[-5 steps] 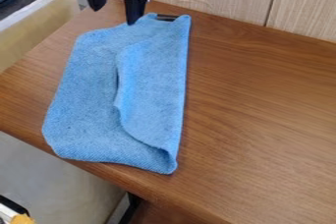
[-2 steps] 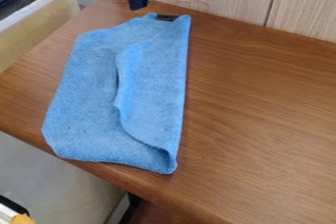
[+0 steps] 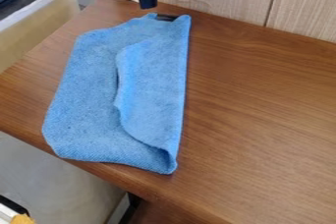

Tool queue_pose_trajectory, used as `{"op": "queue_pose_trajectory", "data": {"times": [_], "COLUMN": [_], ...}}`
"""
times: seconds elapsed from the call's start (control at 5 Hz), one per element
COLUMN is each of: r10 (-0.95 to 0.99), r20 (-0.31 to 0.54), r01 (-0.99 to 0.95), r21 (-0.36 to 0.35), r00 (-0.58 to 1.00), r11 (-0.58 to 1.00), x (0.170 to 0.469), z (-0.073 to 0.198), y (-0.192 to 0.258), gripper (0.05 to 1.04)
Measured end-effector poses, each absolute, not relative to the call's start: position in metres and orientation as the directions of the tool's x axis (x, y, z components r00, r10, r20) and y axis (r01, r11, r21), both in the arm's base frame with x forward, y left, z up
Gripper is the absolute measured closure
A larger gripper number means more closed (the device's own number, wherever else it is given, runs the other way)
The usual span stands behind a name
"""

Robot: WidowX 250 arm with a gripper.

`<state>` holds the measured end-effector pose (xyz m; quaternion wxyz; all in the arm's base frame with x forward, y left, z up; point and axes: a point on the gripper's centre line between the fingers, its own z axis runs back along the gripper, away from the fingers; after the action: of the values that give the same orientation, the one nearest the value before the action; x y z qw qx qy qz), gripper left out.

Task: Fold the cloth from top to bottom

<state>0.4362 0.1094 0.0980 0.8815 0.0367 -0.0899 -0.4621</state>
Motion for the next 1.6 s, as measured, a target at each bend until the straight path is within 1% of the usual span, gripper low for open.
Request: {"op": "queue_pose_trajectory", "data": {"times": [0.2,0.4,0.6,1.0,1.2,1.4,1.6], "r10": [-0.864,-0.893,-0.912,-0.926,-0.926,-0.923,-0.920], "r20": [0.122,0.109,0.099,0.091,0.091,0.092,0.087], "r01": [0.854,0.892,0.914,0.929,0.928,0.925,0.921], "r21": [0.135,0.083,0.047,0.029,0.026,0.034,0.034], "r00": [0.488,0.436,0.397,0.366,0.367,0.374,0.383], "r11": [0.502,0.445,0.403,0.369,0.370,0.378,0.387], "x": [0.449,0.454,0.455,0.451,0.450,0.450,0.449], "z": [0.091,0.079,0.069,0.061,0.057,0.059,0.059], "y": [0.103,0.094,0.088,0.084,0.084,0.084,0.084], "gripper": [0.083,0.083,0.140,0.727,0.922,1.007,1.019]}}
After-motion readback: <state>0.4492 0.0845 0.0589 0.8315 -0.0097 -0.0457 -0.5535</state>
